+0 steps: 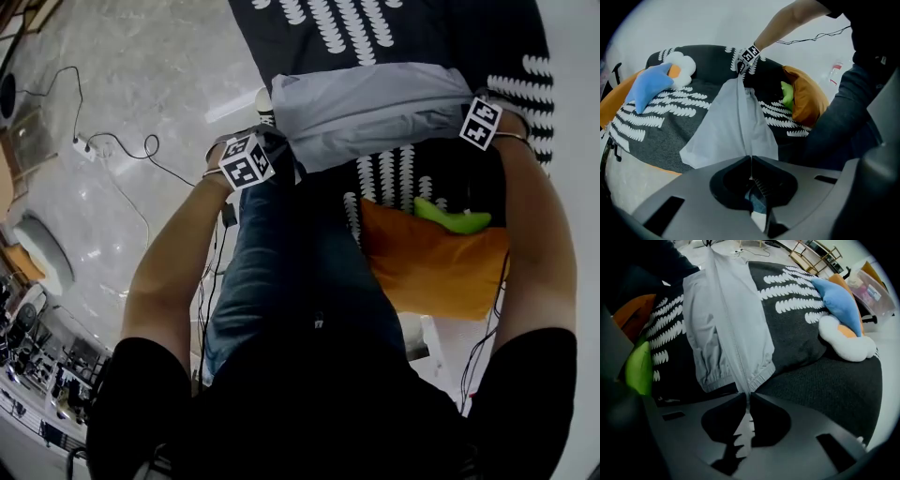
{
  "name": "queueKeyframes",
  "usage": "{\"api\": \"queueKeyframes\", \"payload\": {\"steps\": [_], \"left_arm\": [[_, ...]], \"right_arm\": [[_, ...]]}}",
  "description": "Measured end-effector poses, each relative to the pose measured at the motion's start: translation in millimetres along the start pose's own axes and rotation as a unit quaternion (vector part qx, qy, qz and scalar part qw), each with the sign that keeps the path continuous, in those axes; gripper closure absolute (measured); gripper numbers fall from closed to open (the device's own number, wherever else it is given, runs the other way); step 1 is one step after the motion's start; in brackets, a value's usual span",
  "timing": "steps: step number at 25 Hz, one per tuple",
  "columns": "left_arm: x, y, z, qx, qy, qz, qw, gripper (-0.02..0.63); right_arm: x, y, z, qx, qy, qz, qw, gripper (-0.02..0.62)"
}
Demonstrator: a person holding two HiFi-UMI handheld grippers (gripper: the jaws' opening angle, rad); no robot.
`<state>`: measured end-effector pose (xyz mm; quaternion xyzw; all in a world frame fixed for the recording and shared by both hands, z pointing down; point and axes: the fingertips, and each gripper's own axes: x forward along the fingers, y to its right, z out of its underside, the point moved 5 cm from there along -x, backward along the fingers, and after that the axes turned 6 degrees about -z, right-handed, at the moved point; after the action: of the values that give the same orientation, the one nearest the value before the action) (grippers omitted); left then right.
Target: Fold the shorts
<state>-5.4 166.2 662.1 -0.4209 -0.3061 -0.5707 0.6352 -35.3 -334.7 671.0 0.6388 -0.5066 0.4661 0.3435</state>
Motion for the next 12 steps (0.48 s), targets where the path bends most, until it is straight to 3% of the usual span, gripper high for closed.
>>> {"api": "queueKeyframes", "payload": {"steps": [12], "left_arm": [[36.0,58.5,13.6,-0.009,-0.016,0.029,0.9994,0.58]], "right_arm": [[38.4,-55.3,7.9,0.014,0.004,-0.01,1.0,0.565]]}}
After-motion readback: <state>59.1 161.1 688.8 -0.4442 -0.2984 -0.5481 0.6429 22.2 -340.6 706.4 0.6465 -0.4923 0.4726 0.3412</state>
